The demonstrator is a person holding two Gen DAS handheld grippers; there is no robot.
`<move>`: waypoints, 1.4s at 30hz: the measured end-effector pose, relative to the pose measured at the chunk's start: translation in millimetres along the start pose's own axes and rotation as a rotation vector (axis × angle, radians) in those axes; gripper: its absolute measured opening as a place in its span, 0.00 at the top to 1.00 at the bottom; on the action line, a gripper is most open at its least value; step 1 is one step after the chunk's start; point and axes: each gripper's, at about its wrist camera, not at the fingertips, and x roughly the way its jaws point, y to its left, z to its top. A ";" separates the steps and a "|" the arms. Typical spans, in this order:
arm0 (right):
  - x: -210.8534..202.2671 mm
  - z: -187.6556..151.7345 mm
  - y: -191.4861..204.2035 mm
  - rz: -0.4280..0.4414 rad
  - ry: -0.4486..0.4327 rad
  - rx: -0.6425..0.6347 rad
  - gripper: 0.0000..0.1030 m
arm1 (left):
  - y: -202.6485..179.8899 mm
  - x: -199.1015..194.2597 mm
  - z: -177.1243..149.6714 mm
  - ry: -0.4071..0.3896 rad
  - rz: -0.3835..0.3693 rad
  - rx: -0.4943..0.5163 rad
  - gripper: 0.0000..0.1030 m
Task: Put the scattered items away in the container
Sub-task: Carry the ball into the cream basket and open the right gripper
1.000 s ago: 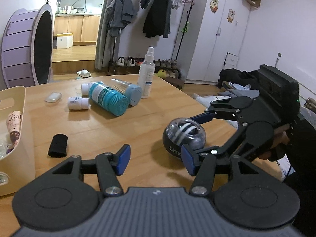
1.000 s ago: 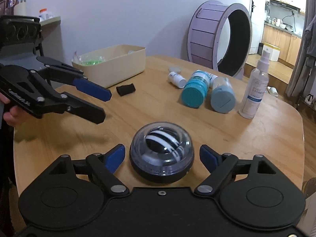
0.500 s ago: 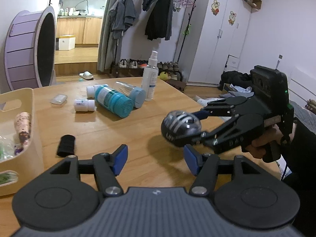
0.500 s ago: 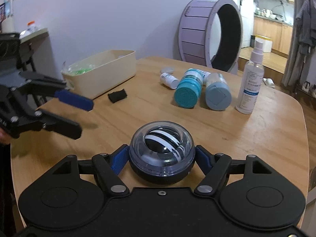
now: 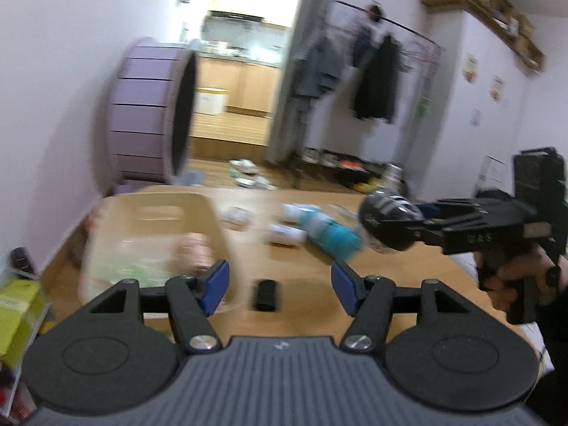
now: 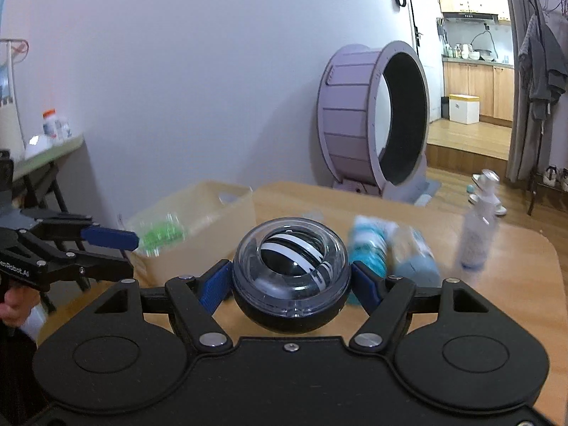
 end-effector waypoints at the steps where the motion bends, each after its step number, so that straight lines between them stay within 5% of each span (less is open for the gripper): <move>1: 6.0 4.9 4.7 0.003 -0.001 -0.008 0.32 | 7.1 -3.5 1.8 -0.008 0.015 -0.015 0.39; 11: 85.9 49.9 57.8 0.095 0.032 -0.127 0.32 | 54.9 -17.8 12.9 -0.047 0.156 -0.121 0.39; 27: 207.5 68.7 105.2 0.235 0.218 -0.288 0.32 | 67.5 -11.9 13.9 -0.025 0.235 -0.134 0.39; 42: 250.9 62.6 127.7 0.164 0.389 -0.358 0.30 | 69.9 -8.6 13.4 -0.019 0.230 -0.142 0.38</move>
